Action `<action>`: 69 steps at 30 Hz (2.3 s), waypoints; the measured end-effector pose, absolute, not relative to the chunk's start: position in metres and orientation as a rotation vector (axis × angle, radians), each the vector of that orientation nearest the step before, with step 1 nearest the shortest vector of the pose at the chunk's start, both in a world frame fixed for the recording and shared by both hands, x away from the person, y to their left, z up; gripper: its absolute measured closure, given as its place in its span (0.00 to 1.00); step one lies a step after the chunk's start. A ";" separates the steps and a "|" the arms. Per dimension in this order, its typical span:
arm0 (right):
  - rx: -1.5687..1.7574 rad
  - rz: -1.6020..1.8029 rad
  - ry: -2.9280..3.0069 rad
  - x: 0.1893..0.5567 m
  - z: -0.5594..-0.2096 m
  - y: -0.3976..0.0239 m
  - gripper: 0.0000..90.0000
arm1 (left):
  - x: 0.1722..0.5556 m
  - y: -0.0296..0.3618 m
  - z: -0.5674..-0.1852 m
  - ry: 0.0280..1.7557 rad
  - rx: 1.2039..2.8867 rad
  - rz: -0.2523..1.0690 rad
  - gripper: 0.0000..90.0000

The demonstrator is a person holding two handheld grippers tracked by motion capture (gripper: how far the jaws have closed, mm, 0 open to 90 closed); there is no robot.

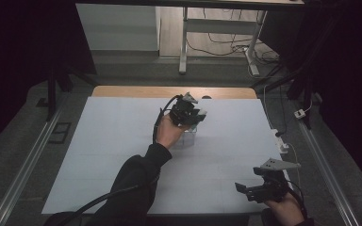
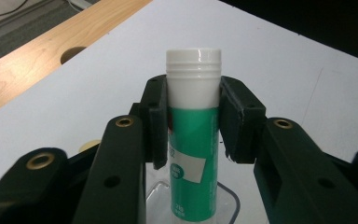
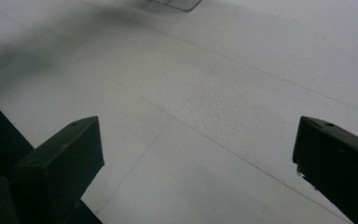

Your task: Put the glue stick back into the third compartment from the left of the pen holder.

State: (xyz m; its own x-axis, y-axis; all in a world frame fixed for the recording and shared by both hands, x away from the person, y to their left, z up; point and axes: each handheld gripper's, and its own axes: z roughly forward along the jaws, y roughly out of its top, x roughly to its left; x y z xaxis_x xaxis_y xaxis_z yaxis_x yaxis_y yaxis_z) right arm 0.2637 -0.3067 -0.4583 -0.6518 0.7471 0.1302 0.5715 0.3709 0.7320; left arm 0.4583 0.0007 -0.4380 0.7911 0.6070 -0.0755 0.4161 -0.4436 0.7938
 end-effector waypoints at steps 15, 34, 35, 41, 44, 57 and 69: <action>1.179 1.146 2.409 0.264 -0.458 -0.306 0.02 | 0.453 0.008 -0.440 0.799 2.115 0.272 0.67; 1.178 1.143 2.412 0.264 -0.458 -0.306 0.02 | 0.448 0.021 -0.419 0.770 2.049 0.192 0.32; 1.178 1.143 2.411 0.264 -0.458 -0.306 0.02 | 0.447 0.022 -0.418 0.762 2.059 0.194 0.30; 1.180 1.133 2.411 0.264 -0.458 -0.306 0.02 | 0.442 0.024 -0.414 0.756 2.105 0.195 0.14; 1.178 1.132 2.411 0.264 -0.458 -0.306 0.02 | 0.440 0.027 -0.415 0.755 2.112 0.179 0.07; 1.172 1.133 2.414 0.264 -0.459 -0.305 0.02 | 0.422 0.047 -0.413 0.703 2.104 0.169 0.00; 1.181 1.133 2.419 0.265 -0.459 -0.305 0.02 | 0.403 0.065 -0.414 0.716 2.098 0.142 0.00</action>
